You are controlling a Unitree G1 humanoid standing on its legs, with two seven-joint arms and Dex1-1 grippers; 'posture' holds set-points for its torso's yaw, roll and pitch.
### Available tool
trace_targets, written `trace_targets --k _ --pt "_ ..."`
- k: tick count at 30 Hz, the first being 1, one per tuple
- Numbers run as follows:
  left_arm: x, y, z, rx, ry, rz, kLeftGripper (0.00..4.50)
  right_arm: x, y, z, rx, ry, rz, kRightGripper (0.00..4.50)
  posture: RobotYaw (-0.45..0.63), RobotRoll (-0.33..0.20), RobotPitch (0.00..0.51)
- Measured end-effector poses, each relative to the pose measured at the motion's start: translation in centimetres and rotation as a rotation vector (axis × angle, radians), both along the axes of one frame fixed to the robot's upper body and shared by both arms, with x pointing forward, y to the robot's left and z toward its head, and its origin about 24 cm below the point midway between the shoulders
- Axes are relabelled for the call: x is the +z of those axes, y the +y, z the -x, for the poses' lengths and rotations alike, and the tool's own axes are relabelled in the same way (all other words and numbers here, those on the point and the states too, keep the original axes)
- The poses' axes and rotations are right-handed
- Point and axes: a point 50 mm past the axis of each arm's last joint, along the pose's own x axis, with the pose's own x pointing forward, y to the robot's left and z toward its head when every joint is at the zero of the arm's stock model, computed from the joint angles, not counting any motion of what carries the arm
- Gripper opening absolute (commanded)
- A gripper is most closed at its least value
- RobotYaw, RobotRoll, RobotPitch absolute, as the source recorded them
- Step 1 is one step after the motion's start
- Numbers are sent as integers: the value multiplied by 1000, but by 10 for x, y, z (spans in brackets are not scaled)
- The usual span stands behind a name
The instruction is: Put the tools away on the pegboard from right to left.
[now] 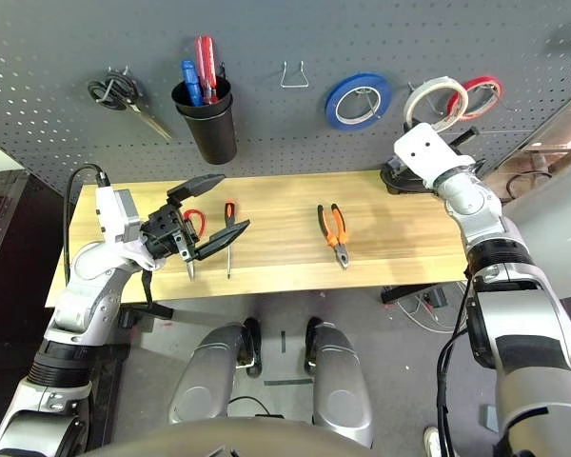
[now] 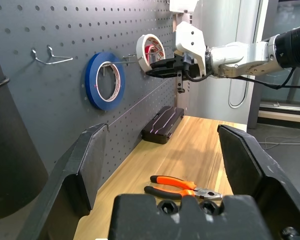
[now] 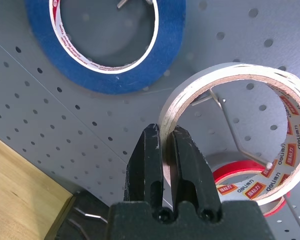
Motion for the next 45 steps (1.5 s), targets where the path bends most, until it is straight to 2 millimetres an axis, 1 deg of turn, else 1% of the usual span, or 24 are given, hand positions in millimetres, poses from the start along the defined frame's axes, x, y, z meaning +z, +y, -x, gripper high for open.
trace_targets --k 1,4,7,8,10,12,13,14,18,22,26,29,32,36,38,42,45 --pt "0 0 0 0 0 -1 4500 0 1 -2 -7 8 -5 40 115 0 159" --pt "0 -1 0 -3 1 -3 4500 1 4 -6 -19 22 -12 948 114 0 164" --pt "0 -1 0 -3 1 -3 4500 2 6 -7 -23 1 -13 2015 114 0 164" --pt "0 -1 0 -3 1 -4 4500 3 6 -6 -18 -17 -16 2482 117 0 172" --pt "-1 -1 0 -3 2 -4 4500 3 7 -4 -5 -49 -22 3192 117 0 176" --pt "-1 -1 0 -3 5 -5 4500 -3 7 2 16 -77 -36 4014 117 0 187" --pt "-2 -1 1 -1 10 -6 4500 -8 7 6 27 -79 -41 4313 118 0 190" --pt "-3 0 1 0 16 -6 4500 -14 6 11 38 -79 -45 4476 118 0 194" --pt "-9 2 5 6 43 -14 4500 -32 8 31 111 -103 -57 4476 116 0 207" --pt "-8 5 9 2 39 -41 4500 -46 10 51 178 -110 -58 4476 123 0 214" --pt "-13 10 14 3 54 -83 4500 -71 10 78 227 -40 -52 4476 128 0 221" --pt "-16 15 18 -3 47 -138 4500 -83 9 89 220 10 -72 4476 125 0 227" --pt "-20 18 22 -28 29 -226 4500 -91 7 90 160 74 -125 4476 123 0 237" --pt "-26 22 25 -67 8 -350 4500 -94 9 85 82 157 -217 4476 120 0 247" --pt "-32 27 24 -59 10 -408 4500 -96 12 81 32 222 -285 4476 119 0 252" --pt "-41 33 20 -50 18 -511 4500 -92 15 73 -55 336 -399 4476 112 0 263" --pt "-44 33 17 -49 18 -549 4500 -89 20 69 -93 421 -468 4476 106 0 271"
